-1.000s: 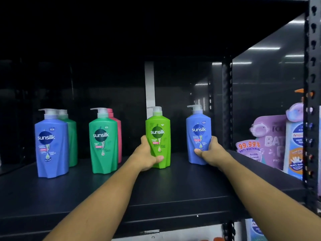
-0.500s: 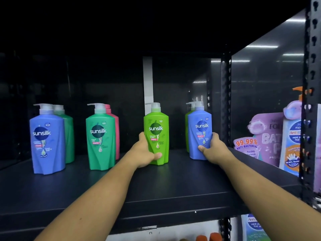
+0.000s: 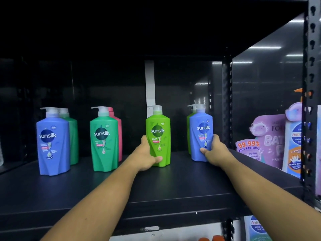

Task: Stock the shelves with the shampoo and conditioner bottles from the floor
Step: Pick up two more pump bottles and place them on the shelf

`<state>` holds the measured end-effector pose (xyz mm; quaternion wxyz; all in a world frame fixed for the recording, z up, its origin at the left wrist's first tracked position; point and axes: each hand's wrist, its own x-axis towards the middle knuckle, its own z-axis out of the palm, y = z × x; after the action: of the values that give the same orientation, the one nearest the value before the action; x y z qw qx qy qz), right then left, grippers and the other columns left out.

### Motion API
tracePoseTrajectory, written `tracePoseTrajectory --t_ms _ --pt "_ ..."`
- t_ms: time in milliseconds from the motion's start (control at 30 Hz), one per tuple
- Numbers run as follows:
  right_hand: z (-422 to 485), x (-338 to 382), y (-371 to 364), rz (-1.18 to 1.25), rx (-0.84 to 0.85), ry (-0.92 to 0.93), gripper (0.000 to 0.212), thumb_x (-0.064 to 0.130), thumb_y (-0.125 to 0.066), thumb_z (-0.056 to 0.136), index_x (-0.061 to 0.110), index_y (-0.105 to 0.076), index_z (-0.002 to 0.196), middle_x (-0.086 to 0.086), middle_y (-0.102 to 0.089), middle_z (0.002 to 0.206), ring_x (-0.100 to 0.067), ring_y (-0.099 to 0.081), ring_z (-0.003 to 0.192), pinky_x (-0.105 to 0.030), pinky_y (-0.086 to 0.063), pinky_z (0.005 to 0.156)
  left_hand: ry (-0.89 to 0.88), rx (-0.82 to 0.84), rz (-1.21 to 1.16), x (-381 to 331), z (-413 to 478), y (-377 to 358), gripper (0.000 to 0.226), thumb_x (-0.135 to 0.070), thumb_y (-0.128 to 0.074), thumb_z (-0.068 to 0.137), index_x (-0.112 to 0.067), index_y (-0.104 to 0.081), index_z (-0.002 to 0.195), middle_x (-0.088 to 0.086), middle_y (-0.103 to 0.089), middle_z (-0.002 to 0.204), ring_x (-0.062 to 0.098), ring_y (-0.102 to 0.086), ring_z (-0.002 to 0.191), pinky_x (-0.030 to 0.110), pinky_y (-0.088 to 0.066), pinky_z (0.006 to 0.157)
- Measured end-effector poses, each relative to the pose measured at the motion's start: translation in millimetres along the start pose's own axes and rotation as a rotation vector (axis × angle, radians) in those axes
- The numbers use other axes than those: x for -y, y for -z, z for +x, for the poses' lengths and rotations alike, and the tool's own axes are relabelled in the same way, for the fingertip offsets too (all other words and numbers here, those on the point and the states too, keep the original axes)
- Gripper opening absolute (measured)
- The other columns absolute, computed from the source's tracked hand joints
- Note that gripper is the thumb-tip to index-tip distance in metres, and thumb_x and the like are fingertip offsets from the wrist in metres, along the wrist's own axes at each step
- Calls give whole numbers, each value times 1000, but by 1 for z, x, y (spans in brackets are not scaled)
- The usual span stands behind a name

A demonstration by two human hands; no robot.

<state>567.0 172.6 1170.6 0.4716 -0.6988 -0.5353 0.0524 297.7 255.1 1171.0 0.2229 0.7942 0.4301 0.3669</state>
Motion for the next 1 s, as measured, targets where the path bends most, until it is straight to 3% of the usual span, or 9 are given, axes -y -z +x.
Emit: tracePoseTrajectory --t_ms 300,467,600,700,900,967,1000 --pt "-1 -6 0 -38 54 -29 49 26 -64 97 9 -36 133 -11 -57 131 -26 -55 108 -33 -42 88 45 14 30 1 0 0 76 -31 -81 85 -27 -30 141 -6 -63 128 18 -60 120 42 -45 110" --pt "-3 -8 -2 -266 127 -91 52 34 -57 100 3 -36 137 -15 -53 138 -32 -54 123 -34 -44 91 90 53 109 0 -5 1 74 -43 -76 89 -23 -32 145 -2 -60 138 21 -57 126 40 -43 111" --pt "-13 -2 -3 -487 153 -95 47 41 -56 99 5 -45 128 -11 -56 133 -29 -57 116 -36 -49 93 141 103 254 -4 -11 5 87 -61 -66 90 -14 -32 155 4 -53 149 24 -53 134 35 -42 108" --pt "-20 3 -4 -625 182 -90 34 49 -50 98 16 -52 107 -7 -60 126 -28 -58 108 -41 -49 99 157 161 419 -10 -21 9 74 -66 -59 92 -15 -53 145 7 -61 141 25 -58 125 32 -46 100" --pt "-53 15 -2 -676 265 -21 51 58 -42 99 13 -60 115 -8 -62 125 -27 -57 107 -37 -48 93 81 319 609 -28 -54 16 55 -55 -46 104 -15 -60 139 9 -59 142 29 -56 127 27 -37 88" --pt "-70 22 2 -636 331 47 52 59 -41 100 14 -64 114 -9 -63 127 -26 -56 107 -34 -45 90 67 339 639 -29 -68 19 56 -59 -41 104 -14 -65 128 10 -61 138 29 -58 123 29 -38 87" --pt "-79 26 5 -609 378 89 53 59 -40 101 17 -65 121 -7 -61 133 -26 -55 116 -34 -44 96 58 340 639 -28 -74 20 57 -61 -40 103 -15 -68 120 9 -63 134 29 -59 120 32 -41 87"
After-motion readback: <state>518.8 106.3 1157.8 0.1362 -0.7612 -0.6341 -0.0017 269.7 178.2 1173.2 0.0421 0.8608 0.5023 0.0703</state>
